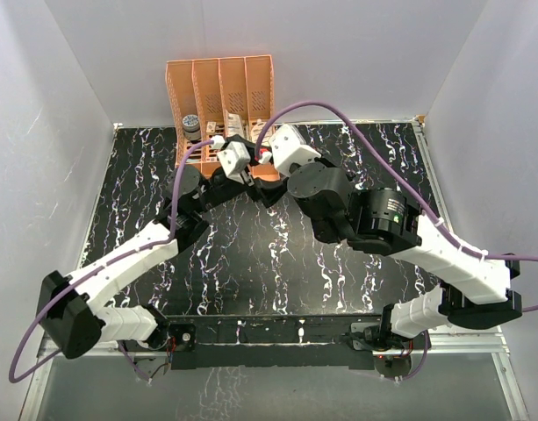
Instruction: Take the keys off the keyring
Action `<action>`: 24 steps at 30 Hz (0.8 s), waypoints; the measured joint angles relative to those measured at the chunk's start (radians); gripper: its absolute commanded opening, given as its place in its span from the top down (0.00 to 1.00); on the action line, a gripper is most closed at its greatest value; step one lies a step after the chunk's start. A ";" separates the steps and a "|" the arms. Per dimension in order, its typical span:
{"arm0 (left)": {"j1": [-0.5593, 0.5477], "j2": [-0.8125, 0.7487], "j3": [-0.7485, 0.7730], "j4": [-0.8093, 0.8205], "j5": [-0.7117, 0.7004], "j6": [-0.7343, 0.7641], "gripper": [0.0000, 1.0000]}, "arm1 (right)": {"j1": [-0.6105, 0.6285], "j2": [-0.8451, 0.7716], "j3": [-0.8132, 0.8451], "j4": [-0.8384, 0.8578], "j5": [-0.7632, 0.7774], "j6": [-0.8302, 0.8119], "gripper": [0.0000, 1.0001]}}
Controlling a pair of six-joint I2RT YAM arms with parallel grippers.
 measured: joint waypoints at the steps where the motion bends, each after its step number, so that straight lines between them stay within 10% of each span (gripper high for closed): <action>1: 0.000 0.023 0.008 0.017 0.010 -0.004 0.24 | 0.000 -0.002 -0.006 0.006 0.000 0.000 1.00; 18: 0.000 0.140 0.053 0.266 0.163 -0.042 0.18 | 0.000 -0.092 -0.077 0.059 -0.046 0.001 1.00; 24: 0.000 0.172 0.053 0.322 0.159 -0.103 0.31 | 0.000 -0.097 -0.084 0.064 -0.047 0.001 1.00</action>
